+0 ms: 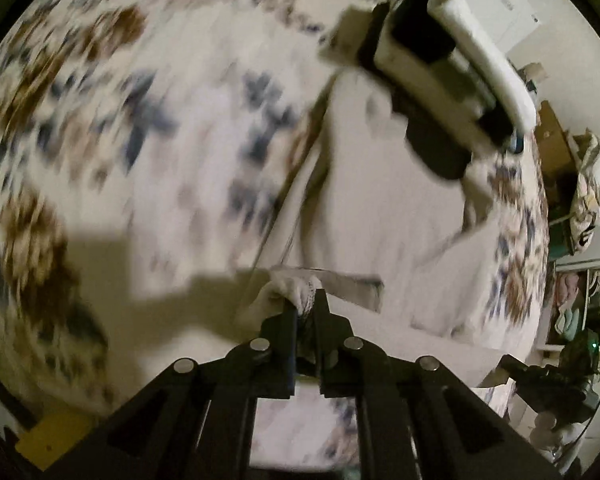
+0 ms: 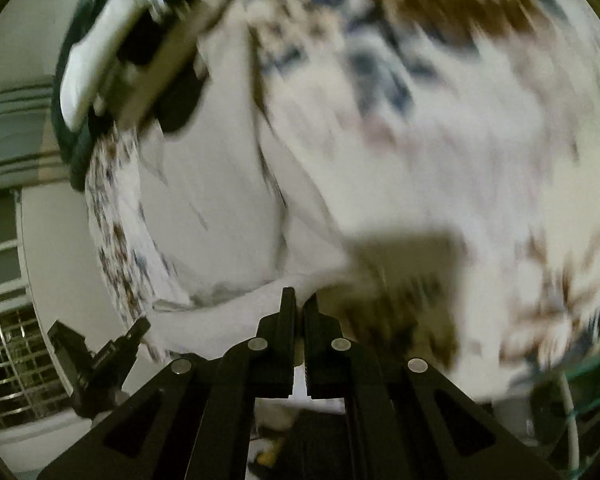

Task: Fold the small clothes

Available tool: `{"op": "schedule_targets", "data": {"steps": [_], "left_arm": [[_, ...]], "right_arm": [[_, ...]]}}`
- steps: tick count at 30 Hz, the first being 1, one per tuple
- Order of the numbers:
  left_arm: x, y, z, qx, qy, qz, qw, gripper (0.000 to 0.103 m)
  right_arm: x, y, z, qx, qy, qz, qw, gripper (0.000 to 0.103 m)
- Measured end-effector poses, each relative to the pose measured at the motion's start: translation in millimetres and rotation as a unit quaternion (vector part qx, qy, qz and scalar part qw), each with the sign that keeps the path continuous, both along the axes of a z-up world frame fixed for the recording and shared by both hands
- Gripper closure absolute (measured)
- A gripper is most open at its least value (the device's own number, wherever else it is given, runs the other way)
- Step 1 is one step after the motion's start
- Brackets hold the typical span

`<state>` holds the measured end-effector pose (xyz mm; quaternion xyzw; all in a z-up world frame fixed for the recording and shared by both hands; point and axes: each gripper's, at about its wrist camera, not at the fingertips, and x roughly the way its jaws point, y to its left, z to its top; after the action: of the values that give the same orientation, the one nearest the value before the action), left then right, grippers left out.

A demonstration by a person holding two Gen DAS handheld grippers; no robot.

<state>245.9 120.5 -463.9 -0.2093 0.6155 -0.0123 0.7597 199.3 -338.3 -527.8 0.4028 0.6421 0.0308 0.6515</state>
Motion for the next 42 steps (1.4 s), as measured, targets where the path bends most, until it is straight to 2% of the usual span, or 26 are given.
{"op": "schedule_targets", "data": {"steps": [3,5,7,8,9,11,15,21,24,29,32,37,39,41,42], "left_arm": [[44.0,0.4,-7.9,-0.034,-0.015,0.015,0.9992,0.091],[60.3,10.7,-10.1,-0.055,-0.019,0.040,0.9975,0.082],[62.8,31.2,-10.1,-0.076,-0.024,0.059,0.9950,0.062],[61.9,34.6,-10.4,-0.077,-0.029,0.065,0.9945,0.056],[57.5,40.4,-11.7,-0.075,-0.036,0.070,0.9940,0.052],[52.4,45.8,-17.6,-0.068,-0.034,0.064,0.9950,0.052],[47.2,33.2,-45.8,-0.019,0.008,0.012,0.9997,0.052],[49.0,8.3,-81.1,-0.004,0.042,-0.048,0.9980,0.052],[35.7,10.3,-90.0,-0.018,0.054,-0.049,0.9972,0.052],[4.1,26.7,-103.1,-0.061,0.077,-0.019,0.9950,0.052],[7.1,26.9,-105.4,-0.065,0.071,-0.018,0.9952,0.052],[45.4,13.8,-88.2,-0.045,0.012,-0.036,0.9983,0.052],[60.0,6.7,-84.7,-0.022,-0.009,-0.047,0.9986,0.054],[71.1,1.6,-84.8,-0.006,-0.019,-0.056,0.9983,0.078],[75.8,-0.1,-85.3,-0.001,-0.021,-0.060,0.9980,0.098]], "right_arm": [[41.2,-25.9,-10.6,0.015,-0.004,-0.065,0.998,0.093],[50.1,-32.5,-11.6,0.008,-0.006,-0.084,0.996,0.057],[52.0,-34.0,-7.9,0.003,-0.021,-0.083,0.996,0.045],[51.4,-33.7,-6.0,-0.007,-0.022,-0.070,0.997,0.043],[48.3,-28.9,-7.7,-0.020,-0.020,-0.057,0.998,0.043],[39.8,-27.2,-8.7,-0.040,-0.016,-0.030,0.999,0.043],[25.0,-11.0,-25.0,-0.069,0.004,0.025,0.997,0.043],[26.1,1.7,-53.9,-0.066,0.026,0.030,0.997,0.043],[14.3,0.9,-64.2,-0.043,0.035,0.023,0.998,0.043],[-9.2,-7.7,-69.2,-0.017,0.034,-0.008,0.999,0.043],[-1.3,-9.3,-65.3,-0.020,0.010,-0.018,1.000,0.043],[39.4,3.9,-60.9,-0.042,-0.022,0.001,0.999,0.043],[52.4,11.0,-57.7,-0.057,-0.033,0.015,0.998,0.056],[59.0,13.9,-53.0,-0.071,-0.037,0.028,0.996,0.087],[61.9,15.5,-50.0,-0.083,-0.040,0.029,0.995,0.092]]}}
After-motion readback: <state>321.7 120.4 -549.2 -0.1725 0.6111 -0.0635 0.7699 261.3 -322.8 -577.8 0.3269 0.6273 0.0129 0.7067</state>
